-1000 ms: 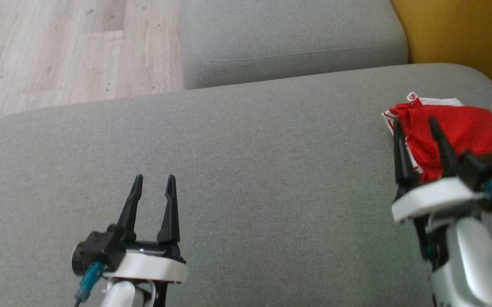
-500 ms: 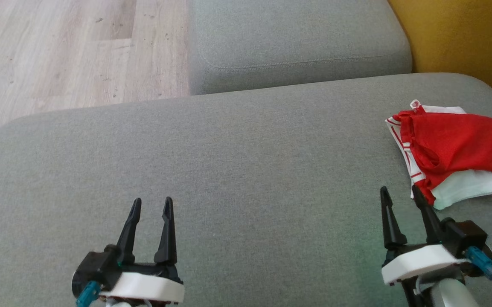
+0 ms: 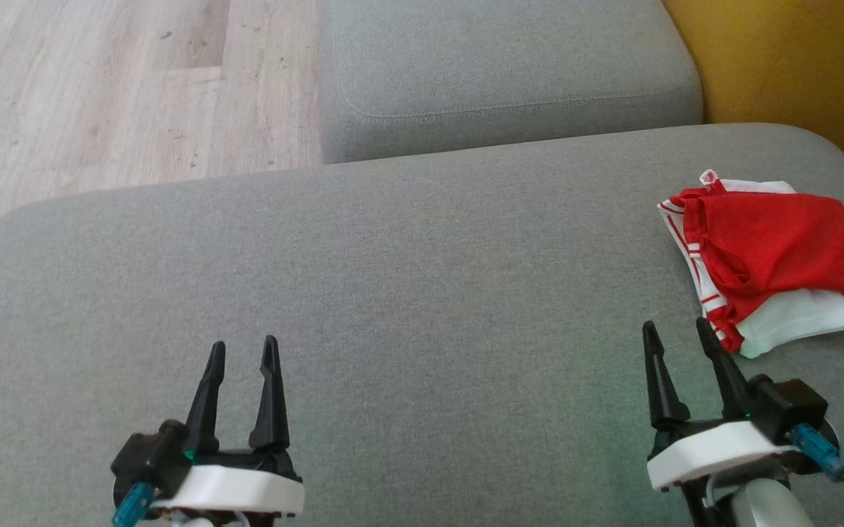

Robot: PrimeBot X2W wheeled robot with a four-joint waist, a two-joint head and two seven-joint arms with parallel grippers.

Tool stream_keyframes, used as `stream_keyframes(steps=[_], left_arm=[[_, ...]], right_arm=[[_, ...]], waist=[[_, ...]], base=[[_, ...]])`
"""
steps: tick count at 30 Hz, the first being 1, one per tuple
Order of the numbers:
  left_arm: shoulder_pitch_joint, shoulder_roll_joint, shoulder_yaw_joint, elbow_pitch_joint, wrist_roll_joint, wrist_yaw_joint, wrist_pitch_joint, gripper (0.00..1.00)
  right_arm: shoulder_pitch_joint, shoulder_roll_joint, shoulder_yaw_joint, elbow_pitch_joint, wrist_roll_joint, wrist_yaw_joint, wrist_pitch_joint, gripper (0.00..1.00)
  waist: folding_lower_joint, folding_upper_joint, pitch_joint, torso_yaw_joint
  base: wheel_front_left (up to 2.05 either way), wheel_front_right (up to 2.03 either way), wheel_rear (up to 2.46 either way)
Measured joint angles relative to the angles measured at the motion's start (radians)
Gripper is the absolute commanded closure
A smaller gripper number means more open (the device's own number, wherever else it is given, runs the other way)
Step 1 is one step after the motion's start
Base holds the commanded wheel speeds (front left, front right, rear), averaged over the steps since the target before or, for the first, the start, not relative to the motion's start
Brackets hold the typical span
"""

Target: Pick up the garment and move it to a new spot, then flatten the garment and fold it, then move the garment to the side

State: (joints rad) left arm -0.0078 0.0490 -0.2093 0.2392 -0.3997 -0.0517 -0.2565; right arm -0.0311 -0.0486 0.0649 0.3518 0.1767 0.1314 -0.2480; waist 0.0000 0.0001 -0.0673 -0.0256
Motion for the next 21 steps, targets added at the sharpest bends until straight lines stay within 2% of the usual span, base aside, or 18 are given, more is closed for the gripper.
stream_keyframes(steps=[11, 12, 17, 21], left_arm=[[0.000, 0.000, 0.008, 0.008, -0.023, 0.009, 0.000, 0.00], [0.000, 0.000, 0.007, 0.017, -0.023, 0.009, 0.000, 1.00], [0.056, 0.000, 0.005, 0.098, -0.023, 0.009, 0.001, 1.00], [0.076, 0.000, 0.007, 0.109, -0.058, 0.008, 0.010, 1.00]], right_arm=[[0.000, 0.000, 0.006, -0.012, 0.008, 0.000, 0.000, 0.00], [0.001, 0.000, 0.006, -0.004, 0.008, 0.000, 0.001, 1.00], [0.056, 0.001, 0.006, 0.077, 0.009, 0.000, 0.002, 1.00], [0.080, 0.001, 0.004, 0.085, 0.048, 0.000, 0.012, 1.00]], waist=[[0.0000, 0.0000, 0.000, -0.006], [0.0000, 0.0000, 0.000, -0.006], [0.0000, 0.0000, 0.001, -0.006], [0.0000, 0.0000, 0.003, -0.005]], base=[[0.00, 0.00, 0.00], [0.00, 0.00, 0.00], [0.00, 0.00, 0.00], [0.00, 0.00, 0.00]])
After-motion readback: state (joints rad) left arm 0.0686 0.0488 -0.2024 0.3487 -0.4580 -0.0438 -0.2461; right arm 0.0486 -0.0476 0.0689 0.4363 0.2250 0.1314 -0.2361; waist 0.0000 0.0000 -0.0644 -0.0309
